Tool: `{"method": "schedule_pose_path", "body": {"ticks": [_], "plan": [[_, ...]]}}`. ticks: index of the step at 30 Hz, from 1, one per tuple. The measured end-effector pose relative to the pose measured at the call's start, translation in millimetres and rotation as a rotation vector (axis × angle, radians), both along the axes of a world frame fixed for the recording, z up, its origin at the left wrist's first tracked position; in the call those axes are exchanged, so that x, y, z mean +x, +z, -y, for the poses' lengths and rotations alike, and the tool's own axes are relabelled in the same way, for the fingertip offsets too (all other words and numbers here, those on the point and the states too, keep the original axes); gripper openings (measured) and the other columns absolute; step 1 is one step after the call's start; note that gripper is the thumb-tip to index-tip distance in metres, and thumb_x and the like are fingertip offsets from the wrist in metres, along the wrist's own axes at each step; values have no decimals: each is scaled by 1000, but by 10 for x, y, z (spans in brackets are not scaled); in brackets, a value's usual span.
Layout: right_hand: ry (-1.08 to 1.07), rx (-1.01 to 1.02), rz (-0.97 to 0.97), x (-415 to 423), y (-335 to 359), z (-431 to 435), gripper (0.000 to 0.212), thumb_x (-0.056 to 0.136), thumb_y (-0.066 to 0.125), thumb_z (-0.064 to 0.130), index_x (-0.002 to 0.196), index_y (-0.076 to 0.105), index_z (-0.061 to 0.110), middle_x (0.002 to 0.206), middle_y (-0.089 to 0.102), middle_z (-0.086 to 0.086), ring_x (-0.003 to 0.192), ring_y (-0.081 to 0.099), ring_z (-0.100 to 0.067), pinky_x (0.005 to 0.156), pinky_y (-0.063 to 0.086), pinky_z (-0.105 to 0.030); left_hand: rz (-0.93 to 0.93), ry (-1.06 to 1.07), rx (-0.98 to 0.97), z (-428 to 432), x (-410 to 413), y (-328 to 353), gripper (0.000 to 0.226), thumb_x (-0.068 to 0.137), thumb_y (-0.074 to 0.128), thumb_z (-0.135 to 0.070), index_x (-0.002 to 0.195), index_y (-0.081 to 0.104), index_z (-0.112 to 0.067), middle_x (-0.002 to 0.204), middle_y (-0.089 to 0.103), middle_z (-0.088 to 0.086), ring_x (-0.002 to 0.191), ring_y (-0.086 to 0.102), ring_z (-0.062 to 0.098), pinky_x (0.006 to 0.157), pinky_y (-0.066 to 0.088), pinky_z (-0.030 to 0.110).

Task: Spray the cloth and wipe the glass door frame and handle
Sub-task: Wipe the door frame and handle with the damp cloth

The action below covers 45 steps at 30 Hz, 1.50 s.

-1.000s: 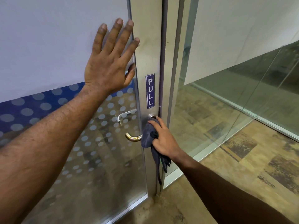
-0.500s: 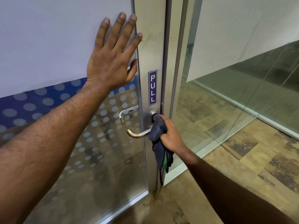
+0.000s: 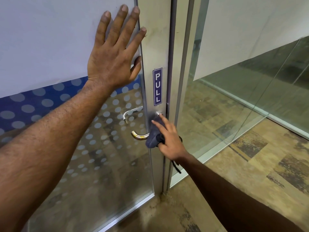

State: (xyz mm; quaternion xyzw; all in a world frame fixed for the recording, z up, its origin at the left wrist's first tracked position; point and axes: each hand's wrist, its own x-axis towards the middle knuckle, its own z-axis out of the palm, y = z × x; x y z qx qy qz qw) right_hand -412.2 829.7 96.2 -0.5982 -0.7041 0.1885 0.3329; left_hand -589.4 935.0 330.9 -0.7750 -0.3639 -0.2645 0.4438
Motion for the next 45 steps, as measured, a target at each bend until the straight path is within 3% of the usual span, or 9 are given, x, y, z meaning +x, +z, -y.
{"method": "schedule_pose_path", "body": {"ticks": [2,6,19,21,24,28,33,39,45], "plan": [[-4,14,165,20,-3,-42,87,73,63,9,150,32,34,165,8,12,147,18,-30,119,29,-47,1,-3,4,-5,-7,-6,64,102,27,-48,160,18,-21,169,8,13,155,10,35,120,2,52],[-65,52,187,42,-11,-99,77,72,69,12,140,39,30,158,17,10,135,33,-28,107,45,-43,7,-10,-4,-9,-13,-3,65,102,25,-51,160,17,-21,169,5,12,156,8,34,120,2,53],[-278,-93,-591,-216,59,-7,81,72,51,-3,147,39,25,150,42,1,137,43,-16,118,35,-36,-26,3,-33,47,-24,17,66,101,28,-46,160,16,-20,169,3,14,156,4,35,122,2,54],[-278,-165,-659,-165,81,-33,78,82,47,-10,150,35,27,142,52,-8,122,55,-18,107,45,-34,-25,2,-34,51,-17,16,66,101,29,-46,160,17,-20,169,3,13,156,4,35,123,3,54],[-280,-293,-785,-72,125,-59,54,95,44,-8,144,45,14,92,63,-16,64,61,-13,59,51,-24,-26,0,-30,48,-18,15,66,101,30,-47,160,18,-19,169,3,14,156,5,35,123,4,54],[-298,-340,-800,-10,193,-116,44,97,45,-6,138,50,9,112,63,-29,90,58,-27,78,54,-40,-23,-7,-31,43,-17,15,66,101,30,-47,160,17,-20,169,4,14,156,5,36,123,5,55],[-313,-209,-452,-114,135,-48,84,78,54,5,151,21,28,139,55,-8,120,59,-26,100,52,-41,-23,-11,-35,29,-22,12,67,101,29,-47,160,15,-20,169,3,14,156,5,35,123,4,54],[-234,-109,23,-7,168,-83,86,70,64,18,150,32,27,149,41,-2,128,52,-26,106,47,-38,-12,-31,-37,13,-13,9,66,100,30,-47,159,20,-18,169,5,14,156,6,35,122,4,55],[-270,-26,191,-264,-119,85,117,65,81,11,154,9,35,165,-3,9,146,26,-26,111,39,-41,5,-43,-17,-23,-10,-11,66,101,29,-48,160,17,-20,169,4,12,156,6,34,122,6,55]]}}
